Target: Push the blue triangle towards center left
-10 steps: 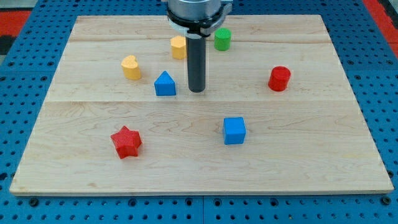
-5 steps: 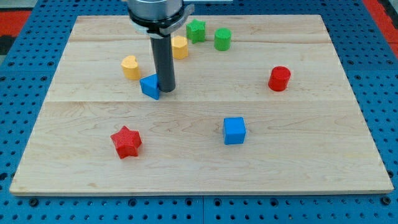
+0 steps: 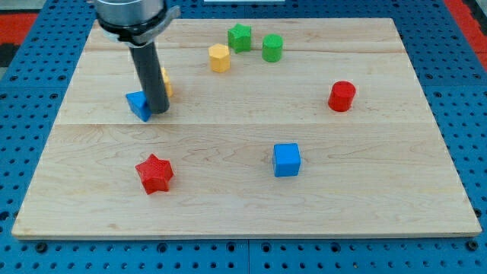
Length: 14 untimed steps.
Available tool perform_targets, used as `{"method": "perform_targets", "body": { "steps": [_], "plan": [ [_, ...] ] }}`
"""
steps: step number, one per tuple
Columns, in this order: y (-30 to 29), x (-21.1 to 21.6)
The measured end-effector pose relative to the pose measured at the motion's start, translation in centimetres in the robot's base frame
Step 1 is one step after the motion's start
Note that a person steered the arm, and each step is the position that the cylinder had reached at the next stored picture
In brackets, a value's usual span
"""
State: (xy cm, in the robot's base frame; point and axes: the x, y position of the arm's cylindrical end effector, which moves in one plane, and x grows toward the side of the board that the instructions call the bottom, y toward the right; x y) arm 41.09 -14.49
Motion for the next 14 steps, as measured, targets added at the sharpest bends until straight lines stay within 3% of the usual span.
{"method": "perform_targets", "body": {
  "steps": [3,9,11,13,14],
  "plan": [
    [-3.7,-1.0],
    [-0.6,1.5],
    [-4.4,2.9],
    [-11.0,-6.3],
    [-11.7,-8.7]
  ]
}}
